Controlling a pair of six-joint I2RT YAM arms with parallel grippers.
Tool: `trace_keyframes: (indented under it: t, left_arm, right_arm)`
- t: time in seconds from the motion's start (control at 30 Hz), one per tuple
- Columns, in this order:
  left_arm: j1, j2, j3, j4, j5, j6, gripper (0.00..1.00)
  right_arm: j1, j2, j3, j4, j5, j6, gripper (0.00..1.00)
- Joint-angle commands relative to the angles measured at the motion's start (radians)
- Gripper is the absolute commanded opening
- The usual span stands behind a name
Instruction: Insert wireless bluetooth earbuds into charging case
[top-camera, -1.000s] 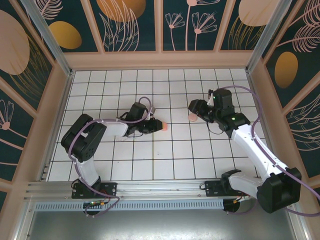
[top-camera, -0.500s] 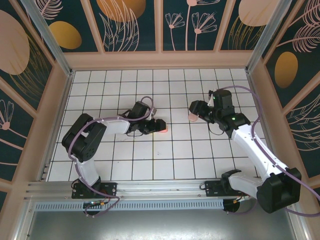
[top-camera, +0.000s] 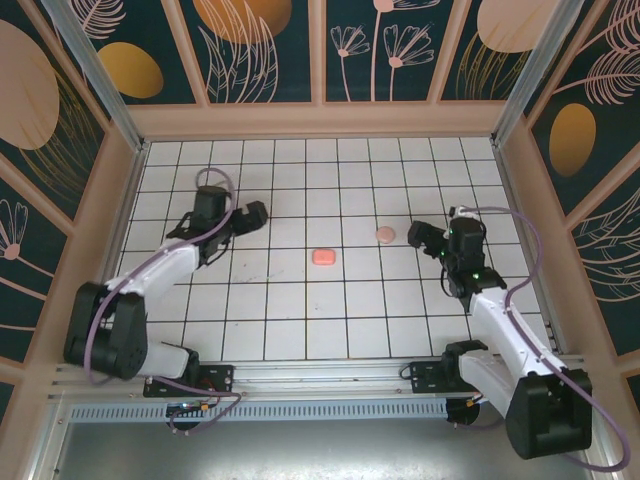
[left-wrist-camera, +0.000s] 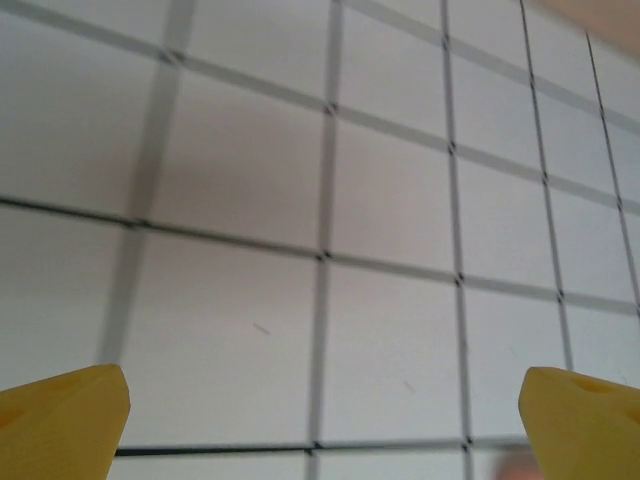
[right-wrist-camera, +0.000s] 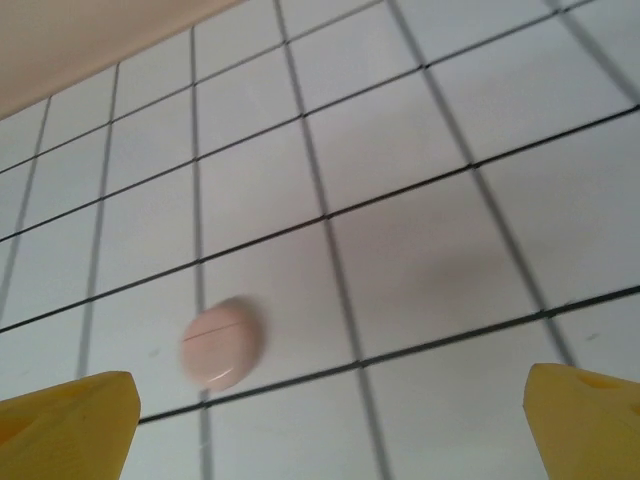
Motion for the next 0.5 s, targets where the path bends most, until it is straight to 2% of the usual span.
trace_keyframes:
  t: [0.0, 0.1, 0.17, 0.23, 0.33, 0.4, 0.47]
  left_arm:
    - [0.056, -0.076, -0.098, 0.098, -0.257, 0.095, 0.99]
    - [0.070, -0.141, -0.226, 0.285, -0.421, 0.190, 0.99]
    - [0.081, -0.164, -0.314, 0.432, -0.484, 0.263, 0.99]
    - [0.102, -0.174, -0.351, 0.493, -0.501, 0.314, 0.99]
    - [0.123, -0.169, -0.472, 0.718, -0.526, 0.392, 0.99]
    - [0.138, -0.158, -0.579, 0.910, -0.503, 0.402, 0.99]
    - [0.149, -0.183, -0.627, 1.011, -0.476, 0.422, 0.99]
  right_arm:
    - [-0.067, -0.018, -0.121, 0.345, 0.031, -0.173, 0.99]
    - [-0.108, 0.003, -0.260, 0.620, -0.016, -0.260, 0.99]
    - [-0.139, 0.043, -0.314, 0.748, -0.040, -0.271, 0.99]
    - [-0.171, 0.096, -0.330, 0.818, -0.070, -0.268, 0.99]
    - [-0.201, 0.189, -0.330, 0.916, -0.106, -0.268, 0.99]
    - [-0.208, 0.245, -0.329, 1.006, -0.132, -0.280, 0.99]
    - [-0.218, 0.319, -0.321, 1.100, -0.164, -0.277, 0.99]
